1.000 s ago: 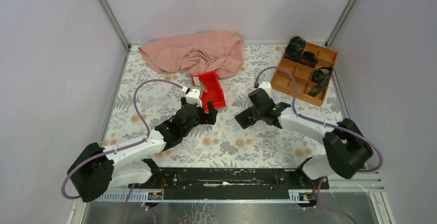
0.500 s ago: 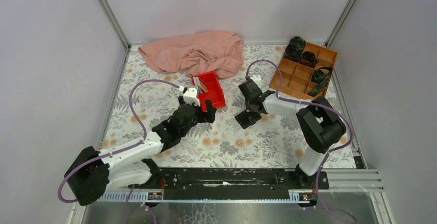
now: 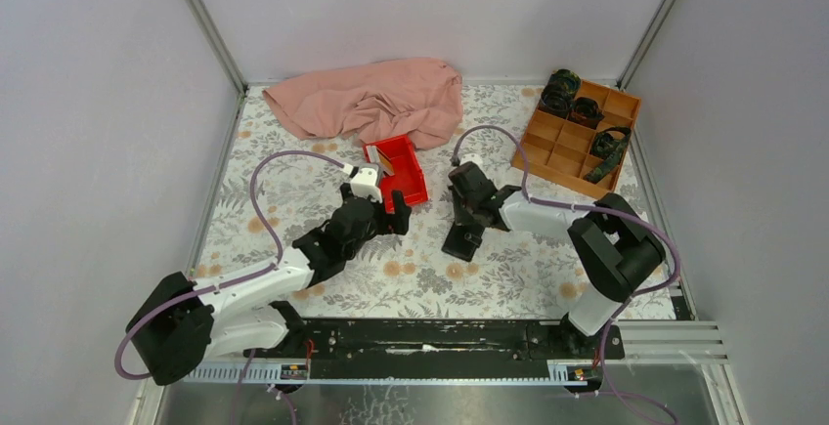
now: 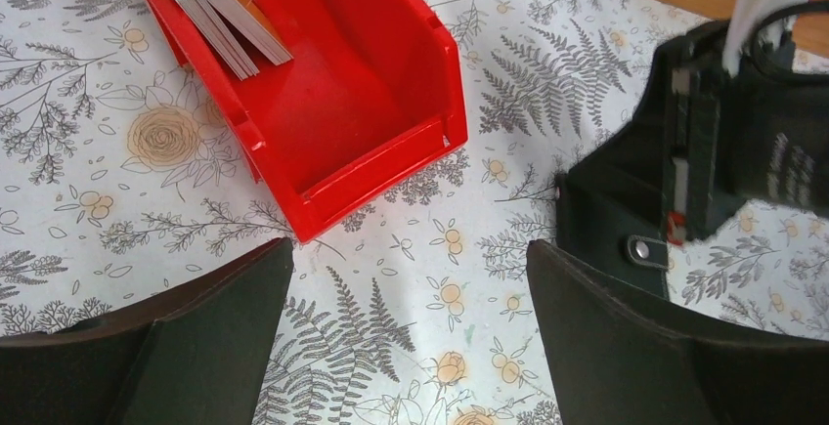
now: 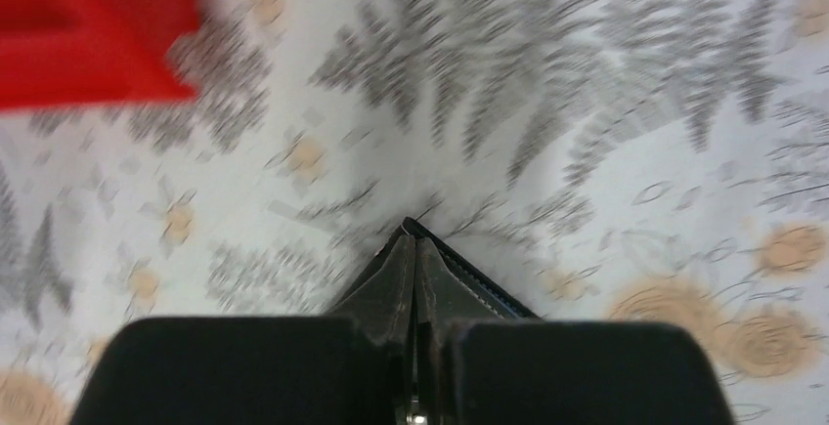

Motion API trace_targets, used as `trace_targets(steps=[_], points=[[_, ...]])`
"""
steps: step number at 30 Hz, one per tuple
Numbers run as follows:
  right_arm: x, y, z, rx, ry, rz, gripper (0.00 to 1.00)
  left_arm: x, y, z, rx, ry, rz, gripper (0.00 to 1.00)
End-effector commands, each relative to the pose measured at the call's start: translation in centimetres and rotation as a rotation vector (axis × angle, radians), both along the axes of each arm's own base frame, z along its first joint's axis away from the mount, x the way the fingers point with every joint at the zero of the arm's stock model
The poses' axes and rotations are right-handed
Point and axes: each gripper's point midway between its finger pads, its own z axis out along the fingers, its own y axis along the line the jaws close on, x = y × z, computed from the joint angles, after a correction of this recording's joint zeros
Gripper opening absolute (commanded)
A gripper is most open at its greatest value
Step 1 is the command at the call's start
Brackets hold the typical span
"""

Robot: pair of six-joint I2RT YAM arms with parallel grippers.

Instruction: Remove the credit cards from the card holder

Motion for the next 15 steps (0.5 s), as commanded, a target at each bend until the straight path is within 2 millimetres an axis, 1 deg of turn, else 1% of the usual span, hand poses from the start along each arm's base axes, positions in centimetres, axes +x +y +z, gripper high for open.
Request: trace_targets(steps=[1,3,5,8,9,10,11,13,15], points=[[-3.8,2.2,1.1,0.056,0.036,0.132,0.0,0.7,-0.8,1.3,-0.034,-0.043,-0.005,0.97],[-4.6,2.4,1.6,0.079,0.035,0.145,0.0,0.8,-0.9,1.3,-0.036,-0.043,-0.007,0.97],[-4.9,2.3,2.6,0.104,0.021,0.145,0.0,0.7,-1.1,1.2,-0.036,-0.039,-0.015,0.97],[-4.7,1.5,4.7,0.118,-0.042,0.121,0.01,0.7,-1.7,0.8,-0.039,-0.026,-0.038,0.97],[-4.6,1.1,5.2,0.115,-0.063,0.11,0.07,0.6,-2.0,0.7,-0.044,-0.021,-0.05,0.97],[-4.5,0.7,5.8,0.109,-0.084,0.098,0.19,0.5,-2.3,0.6,-0.049,-0.016,-0.065,0.96],[-4.5,0.3,6.2,0.097,-0.097,0.09,0.24,0.4,-2.8,0.6,-0.058,-0.008,-0.087,0.95],[-4.7,-0.3,6.7,0.086,-0.109,0.09,0.33,-0.1,-4.2,0.5,-0.082,0.006,-0.156,0.88],[-5.0,-0.8,6.4,0.064,-0.099,0.095,0.38,-0.7,-5.9,-0.1,-0.097,0.03,-0.245,0.59]])
